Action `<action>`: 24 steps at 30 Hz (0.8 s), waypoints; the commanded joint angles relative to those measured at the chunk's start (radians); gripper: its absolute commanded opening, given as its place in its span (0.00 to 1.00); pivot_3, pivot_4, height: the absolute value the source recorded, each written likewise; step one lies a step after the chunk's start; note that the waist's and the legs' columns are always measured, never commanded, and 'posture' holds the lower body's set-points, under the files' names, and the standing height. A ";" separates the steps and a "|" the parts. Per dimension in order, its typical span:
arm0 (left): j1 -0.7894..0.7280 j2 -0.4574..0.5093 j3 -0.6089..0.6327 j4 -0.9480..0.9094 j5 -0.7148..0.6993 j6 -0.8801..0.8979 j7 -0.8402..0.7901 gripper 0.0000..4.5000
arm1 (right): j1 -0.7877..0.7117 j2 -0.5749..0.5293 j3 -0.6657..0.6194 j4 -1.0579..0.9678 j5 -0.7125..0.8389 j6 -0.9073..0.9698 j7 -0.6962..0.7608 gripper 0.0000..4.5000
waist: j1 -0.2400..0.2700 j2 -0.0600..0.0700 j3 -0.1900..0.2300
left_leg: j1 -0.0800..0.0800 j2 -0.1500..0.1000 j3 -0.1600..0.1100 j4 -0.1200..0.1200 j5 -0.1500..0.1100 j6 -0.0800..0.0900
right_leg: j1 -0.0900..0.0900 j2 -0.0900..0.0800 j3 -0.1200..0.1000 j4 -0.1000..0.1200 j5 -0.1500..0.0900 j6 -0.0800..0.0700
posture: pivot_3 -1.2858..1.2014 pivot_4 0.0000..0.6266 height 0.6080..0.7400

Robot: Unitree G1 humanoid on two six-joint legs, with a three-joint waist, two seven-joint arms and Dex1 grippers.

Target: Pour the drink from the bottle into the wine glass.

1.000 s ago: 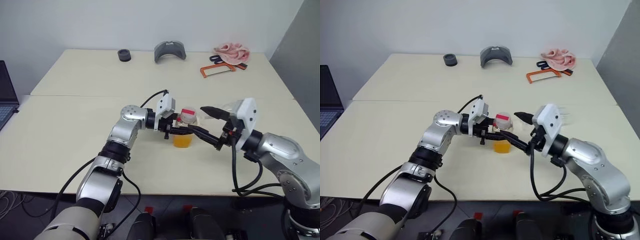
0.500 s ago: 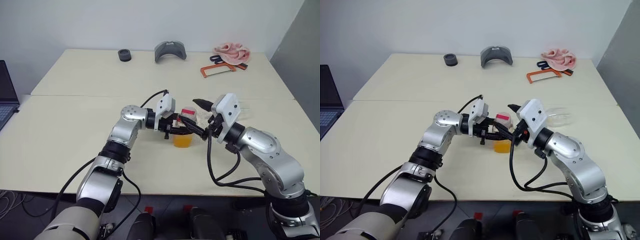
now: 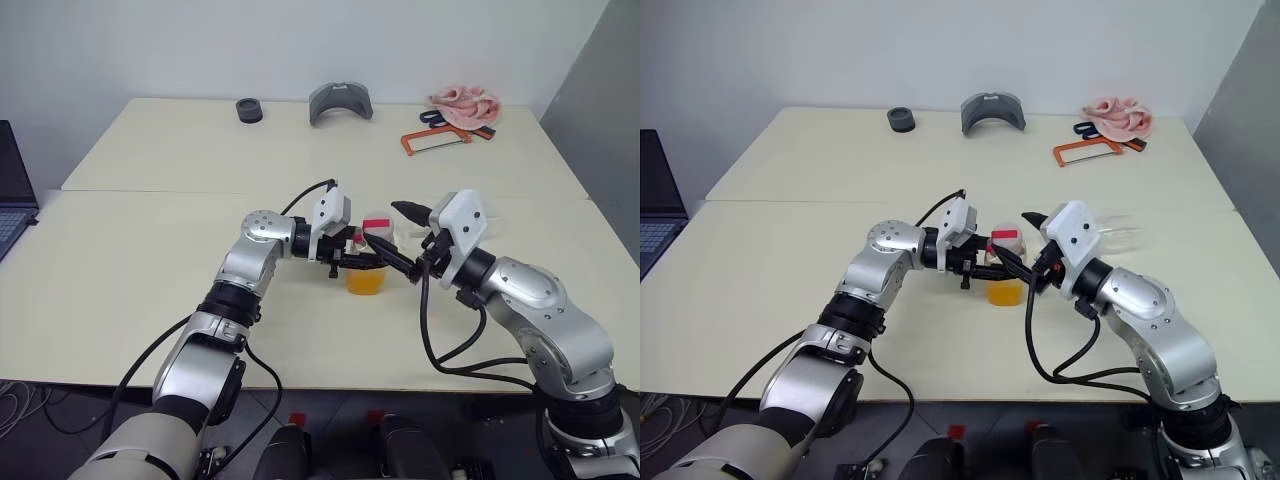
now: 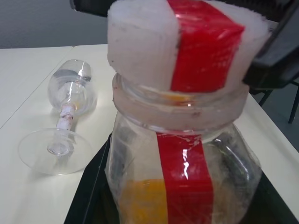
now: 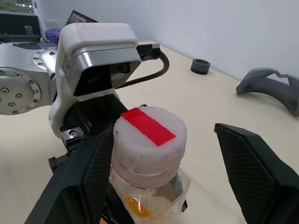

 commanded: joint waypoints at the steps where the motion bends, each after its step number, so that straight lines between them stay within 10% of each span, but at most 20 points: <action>1: -0.023 0.005 0.012 -0.019 -0.010 -0.011 -0.009 0.39 | -0.002 -0.005 -0.053 -0.042 0.039 0.020 0.001 0.79 | 0.000 0.000 0.000 | 0.000 0.000 0.000 0.000 0.000 0.000 | 0.000 0.000 0.000 0.000 0.000 0.000 | 0.52 0.24 1.00; 24: -0.023 0.009 0.015 -0.020 -0.009 -0.011 -0.003 0.39 | -0.064 0.015 -0.010 -0.001 0.081 0.060 0.007 0.79 | 0.000 0.000 0.000 | 0.000 0.000 0.000 0.000 0.000 0.000 | 0.000 0.000 0.000 0.000 0.000 0.000 | 0.52 0.24 1.00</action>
